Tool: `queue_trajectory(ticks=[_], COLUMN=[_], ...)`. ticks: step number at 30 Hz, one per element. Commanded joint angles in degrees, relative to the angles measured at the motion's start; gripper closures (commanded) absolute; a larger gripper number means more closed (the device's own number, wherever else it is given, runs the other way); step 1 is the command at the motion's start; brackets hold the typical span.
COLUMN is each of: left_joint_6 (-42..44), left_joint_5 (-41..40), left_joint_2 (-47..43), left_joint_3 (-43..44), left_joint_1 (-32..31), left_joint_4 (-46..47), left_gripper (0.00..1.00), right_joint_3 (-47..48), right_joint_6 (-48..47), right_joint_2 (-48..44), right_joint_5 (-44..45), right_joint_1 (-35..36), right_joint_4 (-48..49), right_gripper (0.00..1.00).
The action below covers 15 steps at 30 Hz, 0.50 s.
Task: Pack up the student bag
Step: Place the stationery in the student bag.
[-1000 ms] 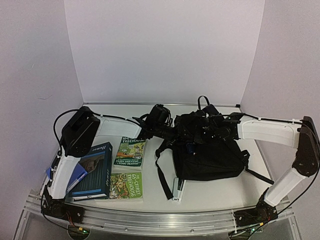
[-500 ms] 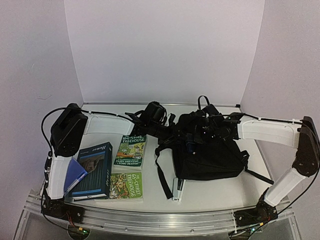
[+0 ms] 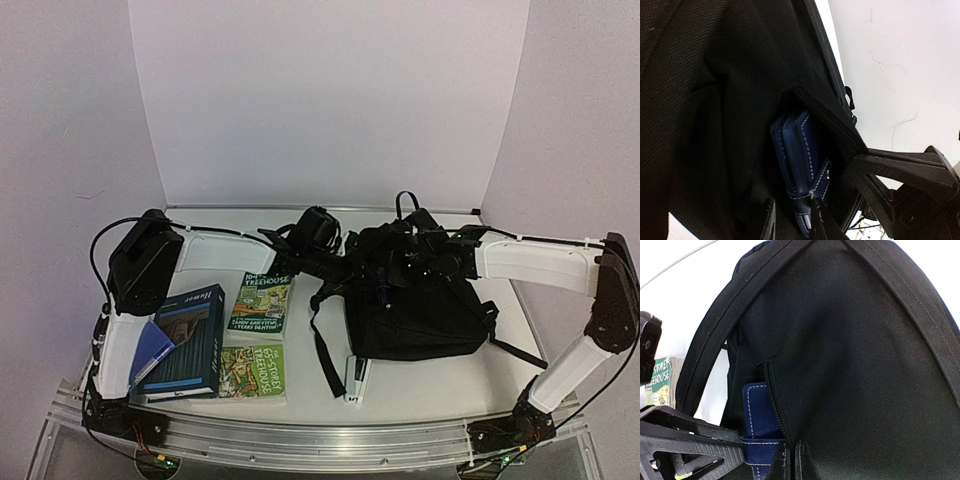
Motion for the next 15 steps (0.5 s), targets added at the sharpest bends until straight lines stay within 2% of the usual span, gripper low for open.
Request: queue_trajectory(ticks=[1, 5, 15], left_joint_6=[-0.17, -1.23, -2.21], left_joint_5=[1.37, 2.65, 3.06], left_joint_2=[1.98, 4.15, 7.95], left_joint_3=[4.85, 6.82, 10.91], left_joint_1=[-0.8, -1.45, -2.8], left_joint_4=[1.71, 3.31, 6.23], left_gripper=[0.76, 0.8, 0.81], right_joint_3=[0.13, -0.02, -0.52], right_joint_6=[0.21, 0.3, 0.55], right_joint_2=[-1.15, -1.05, -1.17], right_joint_5=[0.61, 0.54, 0.47], right_joint_1=[0.24, 0.25, 0.24], right_joint_4=[4.86, 5.13, 5.43], right_gripper=[1.0, 1.0, 1.0])
